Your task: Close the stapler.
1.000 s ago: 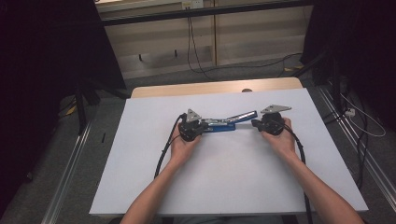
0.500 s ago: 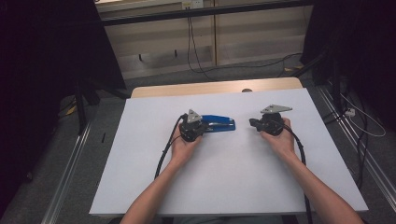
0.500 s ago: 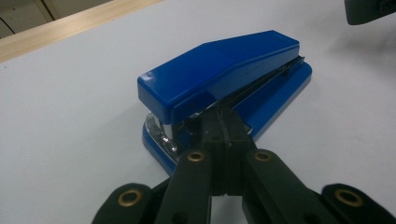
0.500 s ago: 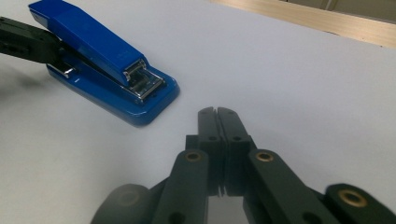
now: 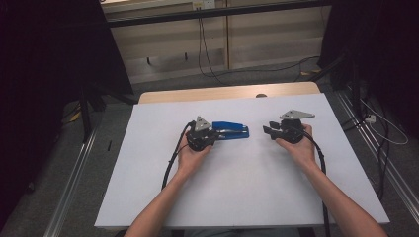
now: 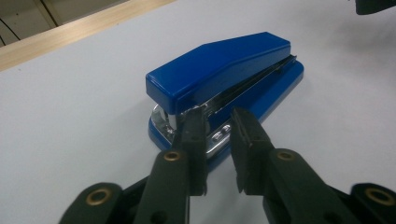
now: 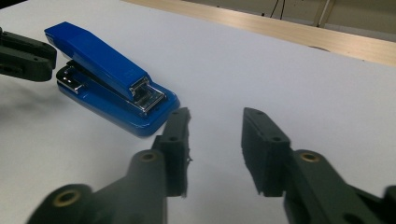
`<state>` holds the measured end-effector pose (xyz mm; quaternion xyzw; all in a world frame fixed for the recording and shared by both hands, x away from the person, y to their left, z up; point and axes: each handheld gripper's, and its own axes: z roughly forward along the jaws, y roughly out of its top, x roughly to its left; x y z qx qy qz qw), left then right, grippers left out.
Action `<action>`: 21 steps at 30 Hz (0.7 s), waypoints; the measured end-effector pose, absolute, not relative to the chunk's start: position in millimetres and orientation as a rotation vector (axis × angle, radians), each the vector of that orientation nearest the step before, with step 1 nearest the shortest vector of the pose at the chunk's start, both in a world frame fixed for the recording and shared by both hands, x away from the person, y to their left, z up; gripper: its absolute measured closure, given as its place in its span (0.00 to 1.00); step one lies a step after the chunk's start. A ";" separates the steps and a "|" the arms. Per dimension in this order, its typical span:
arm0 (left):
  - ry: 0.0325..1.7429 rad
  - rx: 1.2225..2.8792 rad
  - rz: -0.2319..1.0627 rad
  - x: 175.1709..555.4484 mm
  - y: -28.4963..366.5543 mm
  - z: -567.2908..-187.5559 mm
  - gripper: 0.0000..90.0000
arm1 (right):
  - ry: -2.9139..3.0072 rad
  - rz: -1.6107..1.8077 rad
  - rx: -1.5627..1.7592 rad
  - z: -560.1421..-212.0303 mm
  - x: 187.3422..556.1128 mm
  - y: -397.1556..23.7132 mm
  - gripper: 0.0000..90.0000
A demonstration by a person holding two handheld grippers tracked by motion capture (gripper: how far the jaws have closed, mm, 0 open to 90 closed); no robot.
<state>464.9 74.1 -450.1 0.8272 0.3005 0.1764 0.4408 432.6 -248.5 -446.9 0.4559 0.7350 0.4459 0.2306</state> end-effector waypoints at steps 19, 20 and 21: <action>0.814 1.963 0.452 457.2 84.7 -440.8 0.05 | 1.926 1.276 1.301 -441.6 427.1 -247.7 0.06; 0.805 1.963 0.451 456.4 86.3 -440.5 0.04 | 1.923 1.267 1.302 -441.3 426.0 -247.5 0.05; 0.809 1.955 0.447 455.2 87.2 -440.0 0.04 | 1.923 1.266 1.295 -441.0 425.0 -246.9 0.04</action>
